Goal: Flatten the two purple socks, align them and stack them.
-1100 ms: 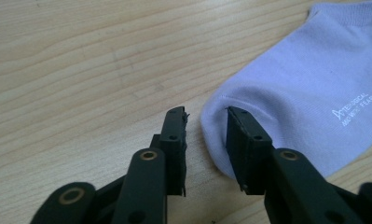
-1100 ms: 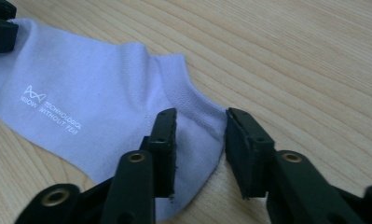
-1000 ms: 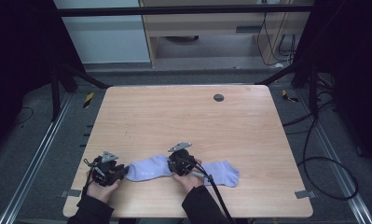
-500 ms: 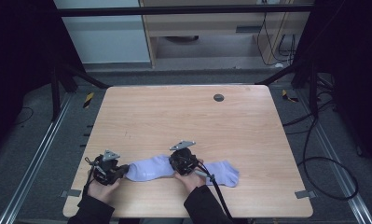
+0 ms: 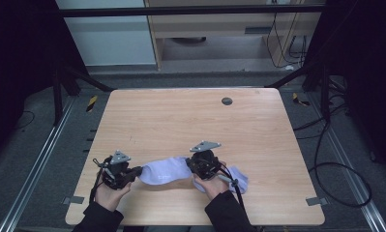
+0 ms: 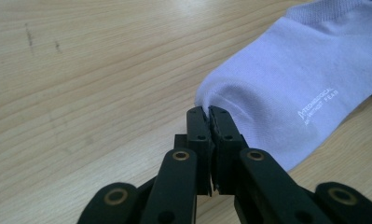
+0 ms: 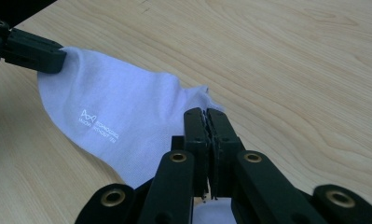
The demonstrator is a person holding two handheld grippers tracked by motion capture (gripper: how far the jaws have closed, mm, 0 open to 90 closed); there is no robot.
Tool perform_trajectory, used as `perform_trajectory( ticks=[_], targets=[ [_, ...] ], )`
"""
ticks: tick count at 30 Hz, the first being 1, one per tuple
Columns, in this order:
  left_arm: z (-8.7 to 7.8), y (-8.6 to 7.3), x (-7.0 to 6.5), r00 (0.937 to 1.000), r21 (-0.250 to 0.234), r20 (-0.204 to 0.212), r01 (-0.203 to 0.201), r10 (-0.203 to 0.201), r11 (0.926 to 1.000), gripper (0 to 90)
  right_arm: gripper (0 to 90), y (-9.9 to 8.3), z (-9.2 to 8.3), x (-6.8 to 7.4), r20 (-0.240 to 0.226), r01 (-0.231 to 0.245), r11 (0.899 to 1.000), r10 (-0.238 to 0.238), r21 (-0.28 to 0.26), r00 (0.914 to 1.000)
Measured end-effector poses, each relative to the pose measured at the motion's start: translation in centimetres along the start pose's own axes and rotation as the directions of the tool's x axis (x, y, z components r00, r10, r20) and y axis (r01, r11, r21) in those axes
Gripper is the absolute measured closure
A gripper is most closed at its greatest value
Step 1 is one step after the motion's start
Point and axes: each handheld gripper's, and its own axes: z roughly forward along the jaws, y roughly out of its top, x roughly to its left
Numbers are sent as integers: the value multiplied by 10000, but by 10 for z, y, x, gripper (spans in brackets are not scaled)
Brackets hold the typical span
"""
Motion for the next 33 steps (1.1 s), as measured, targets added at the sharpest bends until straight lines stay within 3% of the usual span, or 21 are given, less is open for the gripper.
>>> perform_trajectory(
  ticks=[13,18,33],
  targets=[
    [11,35,-48,9955,-150,418,-841,846,9963,874,884,-20,-43,-30,574,-328,9992,340,-219,9978],
    [17,44,-61,9933,-160,599,-979,987,9951,874,884,-30,-59,-42,797,-450,9986,471,-284,9957],
    [45,56,-102,9815,68,1293,-1433,1413,9897,874,884,-65,-93,-70,1424,-847,9957,892,-372,9858]
  ],
)
